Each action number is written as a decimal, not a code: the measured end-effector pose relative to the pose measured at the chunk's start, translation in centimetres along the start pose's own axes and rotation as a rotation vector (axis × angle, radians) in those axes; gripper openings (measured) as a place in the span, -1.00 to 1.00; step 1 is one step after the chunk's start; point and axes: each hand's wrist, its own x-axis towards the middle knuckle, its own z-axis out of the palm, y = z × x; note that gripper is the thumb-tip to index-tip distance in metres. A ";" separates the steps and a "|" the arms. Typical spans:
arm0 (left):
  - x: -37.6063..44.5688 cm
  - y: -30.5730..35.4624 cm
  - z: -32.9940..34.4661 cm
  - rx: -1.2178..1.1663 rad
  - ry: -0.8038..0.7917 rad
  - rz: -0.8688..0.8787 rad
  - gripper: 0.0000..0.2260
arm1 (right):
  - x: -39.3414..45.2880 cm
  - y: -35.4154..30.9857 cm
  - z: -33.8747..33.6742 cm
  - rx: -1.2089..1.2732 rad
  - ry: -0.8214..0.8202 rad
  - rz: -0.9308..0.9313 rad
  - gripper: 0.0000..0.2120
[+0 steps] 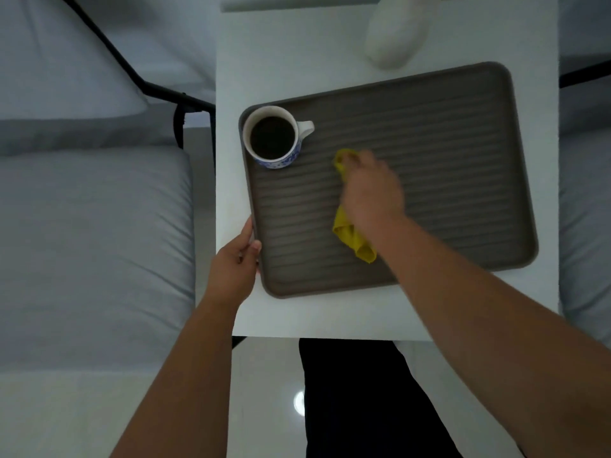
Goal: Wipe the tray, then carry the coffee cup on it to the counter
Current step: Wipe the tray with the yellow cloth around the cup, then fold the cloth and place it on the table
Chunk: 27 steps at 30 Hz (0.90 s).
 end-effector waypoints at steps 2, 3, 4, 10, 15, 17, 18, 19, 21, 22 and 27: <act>0.1 0.3 -0.1 0.004 -0.005 -0.002 -0.58 | 0.2 3.7 -0.5 0.018 0.075 0.099 -0.65; 0.3 0.3 0.0 0.001 -0.009 -0.004 -0.58 | 0.2 5.9 -0.9 0.021 0.108 0.149 -0.66; 0.2 0.4 0.0 0.000 -0.008 -0.008 -0.58 | 0.1 7.9 -1.4 0.022 0.133 0.207 -0.68; -0.7 -0.1 -0.1 0.020 0.007 -0.054 -0.58 | -1.4 16.3 -4.0 -0.013 0.119 0.456 -0.71; 0.6 2.6 0.3 0.022 0.015 0.003 -0.59 | -1.9 17.9 -6.6 0.119 0.318 0.504 -0.66; -0.2 2.2 0.4 0.050 0.024 -0.017 -0.59 | -3.1 16.8 -6.6 0.229 0.384 0.503 -0.64; -0.6 2.1 0.4 0.074 0.038 -0.023 -0.59 | -3.9 16.1 -7.0 0.314 0.397 0.505 -0.68; -0.9 2.0 0.4 0.115 0.065 -0.030 -0.59 | -4.7 15.3 -7.3 0.425 0.394 0.512 -0.71; -1.4 2.6 1.0 0.210 0.171 -0.052 -0.56 | -6.2 14.1 -8.3 0.678 0.391 0.465 -0.77; -1.8 3.1 1.3 0.223 0.243 -0.040 -0.54 | -7.0 13.6 -8.7 0.778 0.390 0.435 -0.78; -4.0 11.1 5.0 0.040 0.322 0.154 -0.57 | -10.5 13.0 -13.0 1.048 0.377 0.365 -0.76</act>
